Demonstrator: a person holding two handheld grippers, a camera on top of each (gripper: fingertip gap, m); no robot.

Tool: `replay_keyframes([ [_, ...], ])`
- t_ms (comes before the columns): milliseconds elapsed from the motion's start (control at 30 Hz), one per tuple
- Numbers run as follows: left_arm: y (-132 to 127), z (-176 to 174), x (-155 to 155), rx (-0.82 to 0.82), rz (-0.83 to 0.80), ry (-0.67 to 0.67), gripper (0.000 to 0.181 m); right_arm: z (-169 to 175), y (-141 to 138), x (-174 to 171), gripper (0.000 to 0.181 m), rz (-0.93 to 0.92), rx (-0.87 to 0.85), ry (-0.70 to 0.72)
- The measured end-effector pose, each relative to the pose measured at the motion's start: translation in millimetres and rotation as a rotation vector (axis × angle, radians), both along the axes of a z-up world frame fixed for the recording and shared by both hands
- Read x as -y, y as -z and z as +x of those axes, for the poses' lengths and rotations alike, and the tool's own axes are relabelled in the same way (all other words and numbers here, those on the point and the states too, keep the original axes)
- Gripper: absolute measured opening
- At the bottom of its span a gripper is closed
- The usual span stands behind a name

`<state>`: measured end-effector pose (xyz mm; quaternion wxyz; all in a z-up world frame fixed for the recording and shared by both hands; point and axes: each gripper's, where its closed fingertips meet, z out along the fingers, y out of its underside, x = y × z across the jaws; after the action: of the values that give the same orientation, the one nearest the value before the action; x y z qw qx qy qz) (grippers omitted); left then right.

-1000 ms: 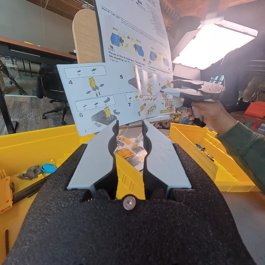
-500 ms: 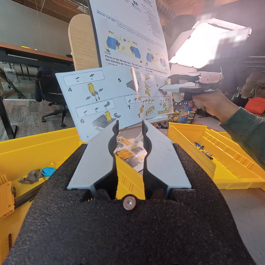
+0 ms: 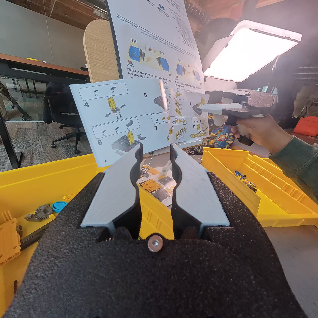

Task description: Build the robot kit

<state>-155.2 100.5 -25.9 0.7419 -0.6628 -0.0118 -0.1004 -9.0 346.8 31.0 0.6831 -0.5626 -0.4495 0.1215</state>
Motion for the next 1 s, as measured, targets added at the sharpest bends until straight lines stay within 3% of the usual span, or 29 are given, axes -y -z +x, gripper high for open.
replay_keyframes([
  [167,1.3,0.2,-0.7,-0.002,-0.003,0.0,0.03,8.8,-7.5,10.1,0.085,0.067,-0.07,0.013],
  [300,4.3,3.4,-2.4,-0.003,-0.012,0.008,0.03,-9.8,29.5,0.0,0.111,-0.084,0.049,-0.002],
  [333,4.7,4.6,-2.6,-0.007,-0.014,0.01,0.031,-12.1,29.9,-1.9,0.109,-0.056,0.05,0.009],
  [567,3.6,6.7,-2.0,-0.018,-0.01,0.012,0.03,-14.1,35.2,1.4,0.087,-0.074,0.051,0.028],
  [700,3.6,10.8,-2.7,-0.024,-0.011,0.02,0.03,-7.2,35.5,1.7,0.049,-0.09,0.054,0.026],
  [800,2.9,13.8,-2.4,-0.029,-0.009,0.026,0.03,-2.4,34.8,1.3,0.038,-0.113,0.049,0.01],
  [833,2.5,14.2,-2.1,-0.03,-0.008,0.027,0.03,-1.0,35.2,2.0,0.041,-0.132,0.05,0.005],
  [900,0.9,14.1,-1.2,-0.03,-0.004,0.026,0.03,4.4,35.4,-0.7,0.079,-0.152,0.039,0.043],
  [1000,-1.5,13.7,-0.3,-0.026,0.003,0.025,0.03,-1.9,45.5,3.7,0.1,-0.175,0.033,0.038],
])
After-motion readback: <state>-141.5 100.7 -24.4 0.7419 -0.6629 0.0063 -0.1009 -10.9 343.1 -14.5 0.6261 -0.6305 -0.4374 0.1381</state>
